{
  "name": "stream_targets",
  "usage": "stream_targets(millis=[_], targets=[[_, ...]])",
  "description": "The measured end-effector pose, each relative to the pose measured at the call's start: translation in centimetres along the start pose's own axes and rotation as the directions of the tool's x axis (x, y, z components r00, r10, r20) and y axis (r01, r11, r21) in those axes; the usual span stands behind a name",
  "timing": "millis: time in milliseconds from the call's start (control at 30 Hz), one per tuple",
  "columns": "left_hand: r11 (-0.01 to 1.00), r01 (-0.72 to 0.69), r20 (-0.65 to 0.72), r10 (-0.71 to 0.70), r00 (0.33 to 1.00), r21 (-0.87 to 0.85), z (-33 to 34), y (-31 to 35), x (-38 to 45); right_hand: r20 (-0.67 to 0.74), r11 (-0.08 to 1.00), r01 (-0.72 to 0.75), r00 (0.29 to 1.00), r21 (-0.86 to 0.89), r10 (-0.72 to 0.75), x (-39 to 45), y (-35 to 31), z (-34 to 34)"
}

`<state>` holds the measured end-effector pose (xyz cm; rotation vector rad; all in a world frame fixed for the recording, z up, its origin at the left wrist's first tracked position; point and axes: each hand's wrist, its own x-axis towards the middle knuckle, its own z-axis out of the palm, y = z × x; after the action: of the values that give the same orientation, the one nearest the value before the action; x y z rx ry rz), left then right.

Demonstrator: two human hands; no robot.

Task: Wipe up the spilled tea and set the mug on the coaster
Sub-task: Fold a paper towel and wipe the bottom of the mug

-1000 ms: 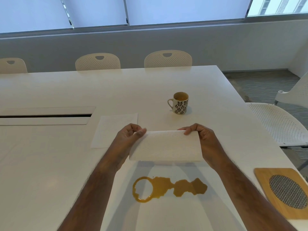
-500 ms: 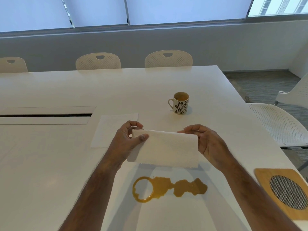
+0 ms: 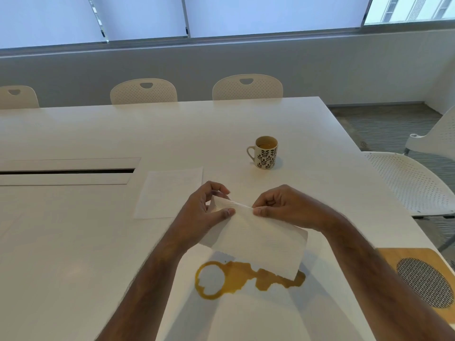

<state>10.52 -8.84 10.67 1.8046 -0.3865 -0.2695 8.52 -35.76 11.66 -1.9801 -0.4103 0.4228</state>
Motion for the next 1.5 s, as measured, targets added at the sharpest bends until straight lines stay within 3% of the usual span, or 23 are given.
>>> stream_targets(millis=[100,200,300,367,433,733,933,1133,1333,1500], targets=[[0.998,-0.012,0.019,0.010,1.000,0.069,0.0,0.1,-0.2,-0.016,0.999,0.001,1.000,-0.054,-0.002,0.3,0.3,0.3],[0.956,-0.094,0.010,0.095,0.995,0.279,0.2,0.4,-0.3,-0.033,0.993,0.016,0.999,-0.120,-0.020,0.3,0.4,0.6],[0.819,-0.211,0.051,0.219,0.974,0.533,0.9,1.2,-0.1,-0.031,0.979,0.040,0.998,-0.201,-0.047,0.3,0.3,1.1],[0.711,-0.242,0.102,0.234,0.967,0.660,1.4,1.8,-0.1,-0.031,0.966,0.065,0.997,-0.251,-0.076,0.4,0.3,1.3],[0.664,-0.251,0.146,0.210,0.967,0.704,1.7,2.3,0.0,-0.034,0.958,0.081,0.995,-0.275,-0.094,0.4,0.2,1.4],[0.602,-0.280,0.275,0.102,0.956,0.748,1.1,3.0,-0.1,-0.104,0.919,0.048,0.990,-0.392,-0.096,-0.4,-0.1,1.1],[0.668,-0.273,0.233,0.150,0.961,0.692,-0.9,2.7,-0.5,-0.132,0.926,0.023,0.988,-0.377,-0.079,-1.3,-0.1,0.5],[0.721,-0.279,0.178,0.215,0.960,0.634,-2.6,2.0,-0.4,-0.166,0.965,-0.006,0.985,-0.262,-0.039,-2.5,0.7,-0.4],[0.776,-0.226,0.119,0.193,0.974,0.589,-3.8,1.2,-0.5,-0.226,0.995,0.027,0.973,-0.092,-0.048,-4.6,2.1,-1.7],[0.849,-0.185,0.090,0.162,0.983,0.495,-4.0,0.6,-0.8,-0.405,0.994,0.098,0.911,0.041,-0.073,-5.7,3.2,-2.3]])
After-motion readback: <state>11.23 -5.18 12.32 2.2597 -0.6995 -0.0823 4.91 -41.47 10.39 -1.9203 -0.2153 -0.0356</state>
